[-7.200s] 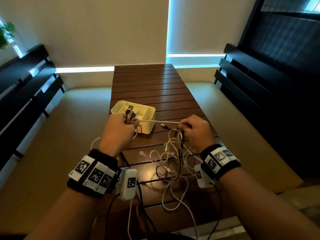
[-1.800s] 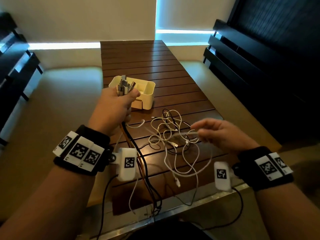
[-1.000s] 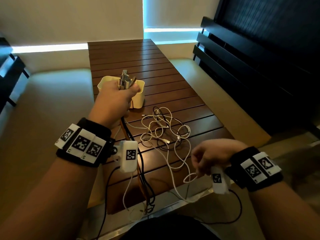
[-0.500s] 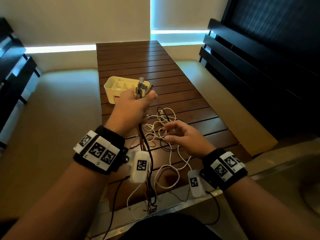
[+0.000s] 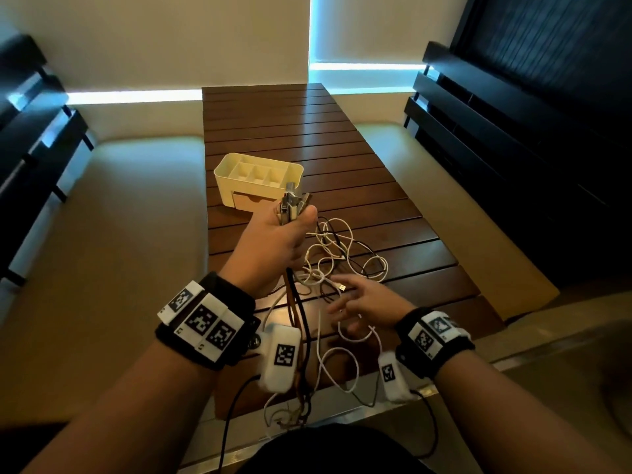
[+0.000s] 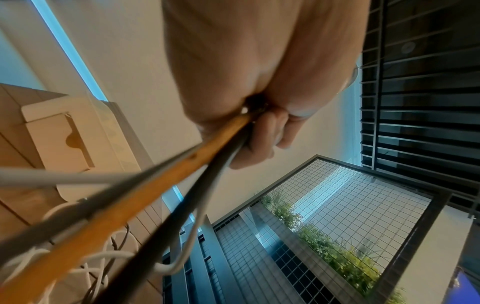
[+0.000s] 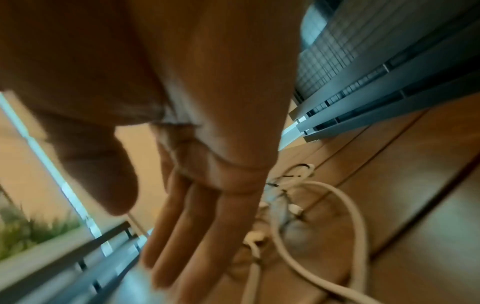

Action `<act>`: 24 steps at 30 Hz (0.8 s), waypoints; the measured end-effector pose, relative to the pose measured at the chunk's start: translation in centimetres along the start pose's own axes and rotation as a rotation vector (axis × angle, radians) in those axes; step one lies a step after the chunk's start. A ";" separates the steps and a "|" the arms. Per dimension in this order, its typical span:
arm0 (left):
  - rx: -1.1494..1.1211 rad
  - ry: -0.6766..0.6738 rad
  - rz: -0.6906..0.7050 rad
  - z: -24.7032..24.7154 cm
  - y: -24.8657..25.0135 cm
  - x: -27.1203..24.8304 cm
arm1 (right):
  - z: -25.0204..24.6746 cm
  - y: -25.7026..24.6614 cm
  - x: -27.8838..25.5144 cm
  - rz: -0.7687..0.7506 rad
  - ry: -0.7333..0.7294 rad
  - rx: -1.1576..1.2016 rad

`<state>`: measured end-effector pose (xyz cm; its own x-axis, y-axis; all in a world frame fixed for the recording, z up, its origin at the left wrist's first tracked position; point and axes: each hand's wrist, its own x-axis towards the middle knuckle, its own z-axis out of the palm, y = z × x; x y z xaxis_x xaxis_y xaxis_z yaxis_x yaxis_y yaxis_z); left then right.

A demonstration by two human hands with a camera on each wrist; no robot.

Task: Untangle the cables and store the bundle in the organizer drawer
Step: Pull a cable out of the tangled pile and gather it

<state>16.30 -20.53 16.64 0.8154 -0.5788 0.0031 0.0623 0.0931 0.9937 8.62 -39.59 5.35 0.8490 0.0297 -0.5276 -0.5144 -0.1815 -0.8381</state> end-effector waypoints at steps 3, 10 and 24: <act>-0.011 0.013 0.000 0.0 0.1 0.1 | 0.9 3.2 0.9 0.033 0.114 -0.463; 0.022 0.041 -0.012 -0.4 -0.5 0.6 | 1.7 5.4 1.6 -0.031 0.115 -0.789; 0.032 0.038 -0.010 -0.7 -0.7 1.2 | 3.0 5.2 2.0 -0.127 -0.037 -1.164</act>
<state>17.60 -20.76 15.85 0.8360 -0.5487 -0.0108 0.0528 0.0609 0.9967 7.28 -37.50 -0.47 0.8722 0.1375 -0.4695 0.0107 -0.9648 -0.2627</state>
